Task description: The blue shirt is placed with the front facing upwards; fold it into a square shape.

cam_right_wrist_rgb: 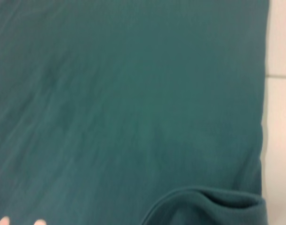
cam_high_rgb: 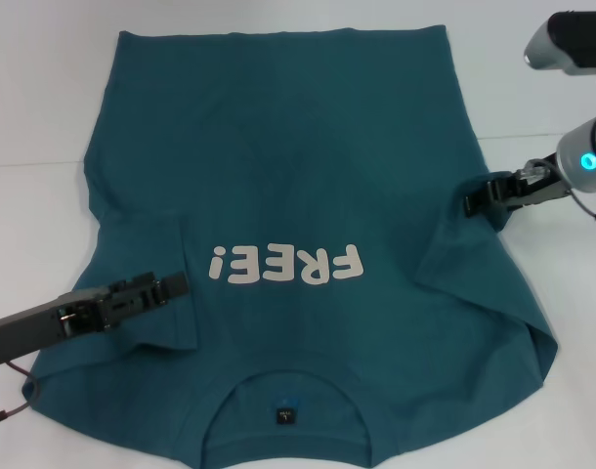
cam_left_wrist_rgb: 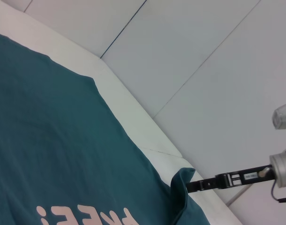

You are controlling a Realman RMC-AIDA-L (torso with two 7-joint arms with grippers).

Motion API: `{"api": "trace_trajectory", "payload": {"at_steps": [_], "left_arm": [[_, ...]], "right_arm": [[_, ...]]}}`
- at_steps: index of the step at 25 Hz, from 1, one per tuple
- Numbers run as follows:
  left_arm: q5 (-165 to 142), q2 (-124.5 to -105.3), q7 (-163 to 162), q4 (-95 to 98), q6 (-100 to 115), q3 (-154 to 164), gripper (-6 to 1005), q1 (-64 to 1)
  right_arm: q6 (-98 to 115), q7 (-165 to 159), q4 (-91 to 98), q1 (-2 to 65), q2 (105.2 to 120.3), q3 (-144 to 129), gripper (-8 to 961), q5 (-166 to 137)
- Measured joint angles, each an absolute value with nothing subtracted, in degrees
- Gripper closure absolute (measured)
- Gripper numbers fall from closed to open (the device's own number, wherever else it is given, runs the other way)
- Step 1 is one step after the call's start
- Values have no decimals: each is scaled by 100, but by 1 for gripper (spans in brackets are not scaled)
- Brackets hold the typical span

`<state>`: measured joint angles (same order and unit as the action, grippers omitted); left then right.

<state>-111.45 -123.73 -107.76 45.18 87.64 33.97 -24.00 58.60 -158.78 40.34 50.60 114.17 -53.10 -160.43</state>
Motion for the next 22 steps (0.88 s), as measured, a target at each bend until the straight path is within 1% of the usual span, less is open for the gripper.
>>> {"api": "trace_trajectory", "payload": {"at_steps": [3,5,6,10,12,14,18,22], "left_arm": [[-11144,-12374,-10776,4497,8717,3400,192,-2408],[-11144,-12380,-10776,4492,8709,3395,192,-2408],[-11144,-12383,-10776,4488,8708,3395,192,-2408],[-11144,-12382,-10775,4443,8707,3392,191,-2421],[-11144,-12382,-10776,4437,8707,3392,191,-2430],[-11144,-12387,-10776,4437,8710,3392,190,-2434],[-11144,-12384,-10775,4437,8718,3393,190,-2449],[-11145,-12368,-10838,4447,8712,3392,191,-2452]], "right_arm": [[5261,-15854,3634,5150,11462,-5315,295,-16039],[4522,-15846,3131,5303,11544,-5324,295,-16043],[4522,-15846,3131,5303,11544,-5324,295,-16043],[3672,-15827,2770,5471,11665,-5357,295,-16049],[3448,-15837,2742,5529,11702,-5415,295,-16085],[3426,-15891,2789,5576,11716,-5458,295,-16190],[4053,-15930,3251,5522,11674,-5408,296,-16203],[5052,-15730,4333,5056,11678,-5330,296,-15673]]}}
